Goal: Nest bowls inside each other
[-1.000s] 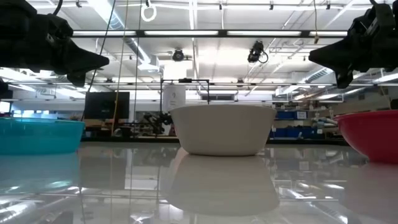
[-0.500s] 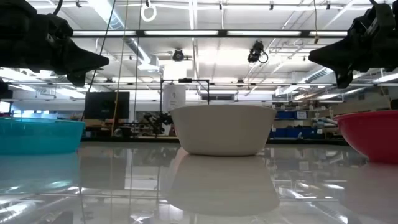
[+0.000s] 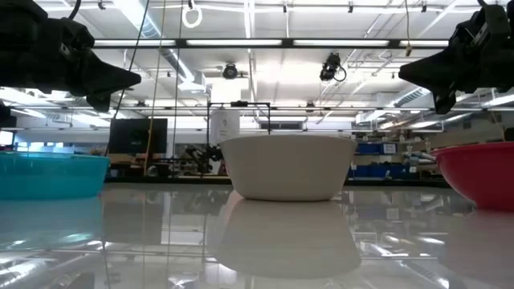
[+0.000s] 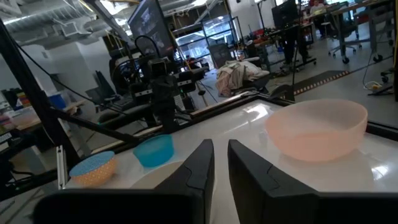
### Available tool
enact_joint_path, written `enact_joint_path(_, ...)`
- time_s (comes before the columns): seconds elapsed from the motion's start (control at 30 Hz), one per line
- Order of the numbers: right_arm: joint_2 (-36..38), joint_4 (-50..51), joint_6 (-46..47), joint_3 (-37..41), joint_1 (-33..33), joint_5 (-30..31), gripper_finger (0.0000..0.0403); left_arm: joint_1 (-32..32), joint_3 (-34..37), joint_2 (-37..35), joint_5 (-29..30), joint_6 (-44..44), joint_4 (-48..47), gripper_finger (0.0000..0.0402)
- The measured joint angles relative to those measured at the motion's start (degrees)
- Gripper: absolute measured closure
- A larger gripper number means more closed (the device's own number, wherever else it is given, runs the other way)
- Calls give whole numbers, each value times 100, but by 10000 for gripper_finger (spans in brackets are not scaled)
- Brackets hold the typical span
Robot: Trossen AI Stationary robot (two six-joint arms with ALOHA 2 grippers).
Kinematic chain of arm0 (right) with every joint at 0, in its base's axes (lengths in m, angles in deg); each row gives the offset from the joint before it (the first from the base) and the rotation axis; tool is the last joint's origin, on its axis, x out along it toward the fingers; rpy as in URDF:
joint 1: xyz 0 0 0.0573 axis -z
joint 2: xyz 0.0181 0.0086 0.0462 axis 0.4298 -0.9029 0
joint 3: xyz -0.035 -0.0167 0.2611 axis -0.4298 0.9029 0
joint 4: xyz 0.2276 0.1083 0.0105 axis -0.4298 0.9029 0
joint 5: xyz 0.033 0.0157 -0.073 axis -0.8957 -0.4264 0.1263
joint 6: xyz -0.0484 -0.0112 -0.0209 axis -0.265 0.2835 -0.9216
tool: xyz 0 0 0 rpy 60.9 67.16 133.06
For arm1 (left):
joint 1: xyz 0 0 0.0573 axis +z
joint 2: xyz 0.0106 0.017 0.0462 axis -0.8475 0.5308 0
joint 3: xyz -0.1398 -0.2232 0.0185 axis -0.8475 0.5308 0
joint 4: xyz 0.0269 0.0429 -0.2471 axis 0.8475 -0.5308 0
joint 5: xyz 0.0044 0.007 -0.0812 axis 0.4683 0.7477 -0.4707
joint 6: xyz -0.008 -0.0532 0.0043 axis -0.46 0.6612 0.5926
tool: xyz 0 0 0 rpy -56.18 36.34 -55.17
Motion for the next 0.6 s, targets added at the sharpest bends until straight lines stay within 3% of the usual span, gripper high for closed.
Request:
enact_joint_path(0.3, 1, -6, -50, 0, 0, 24, 347, 0, 1, 0, -1, 0, -1, 392)
enact_joint_path(0.6, -23, -848, -967, 0, 16, 1122, 347, 1, 1, -1, 73, 138, 629, 392)
